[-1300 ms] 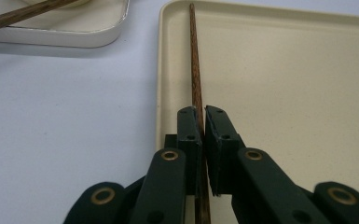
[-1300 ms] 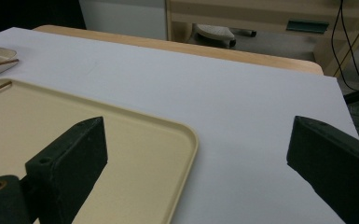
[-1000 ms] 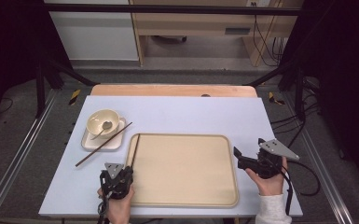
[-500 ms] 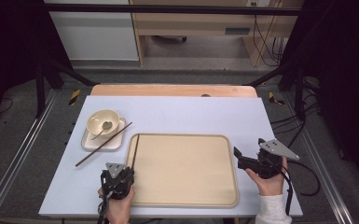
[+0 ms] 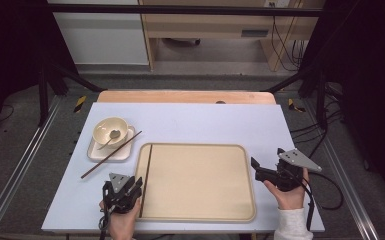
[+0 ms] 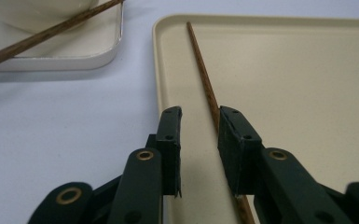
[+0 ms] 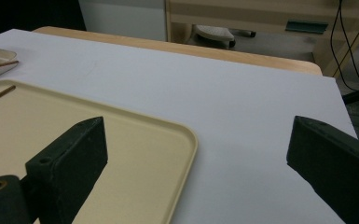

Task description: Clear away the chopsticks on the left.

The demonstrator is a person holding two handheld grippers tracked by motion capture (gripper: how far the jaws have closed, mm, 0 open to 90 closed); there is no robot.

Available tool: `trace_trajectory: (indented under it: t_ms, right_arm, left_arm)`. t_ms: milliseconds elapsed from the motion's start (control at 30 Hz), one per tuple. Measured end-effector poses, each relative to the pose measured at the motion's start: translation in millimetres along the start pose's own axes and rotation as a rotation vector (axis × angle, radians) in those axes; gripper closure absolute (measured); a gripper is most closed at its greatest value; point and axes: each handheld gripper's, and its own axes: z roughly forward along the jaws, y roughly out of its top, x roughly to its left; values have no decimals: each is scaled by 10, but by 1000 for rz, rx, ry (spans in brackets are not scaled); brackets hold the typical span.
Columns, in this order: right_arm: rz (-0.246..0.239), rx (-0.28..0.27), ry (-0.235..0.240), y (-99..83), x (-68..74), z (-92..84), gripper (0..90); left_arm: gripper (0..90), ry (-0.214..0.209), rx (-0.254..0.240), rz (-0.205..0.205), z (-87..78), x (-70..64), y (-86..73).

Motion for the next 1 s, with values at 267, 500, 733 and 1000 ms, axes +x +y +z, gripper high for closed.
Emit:
trace_trajectory:
  t_ms: [267,500,733,1000]
  right_arm:
    - [7,-9,-3,6,-13,-16,55]
    - [10,-11,-1,12,-20,-31,55]
    - [9,-15,-4,17,-19,-44,55]
    - [9,-17,-7,21,-27,-57,54]
  left_arm:
    - [633,-72,-68,23,-107,111,167]
    - [590,-83,-103,80,-253,221,413]
    - [476,-178,-105,184,-301,419,685]
    - [416,-200,-68,255,-315,680,686]
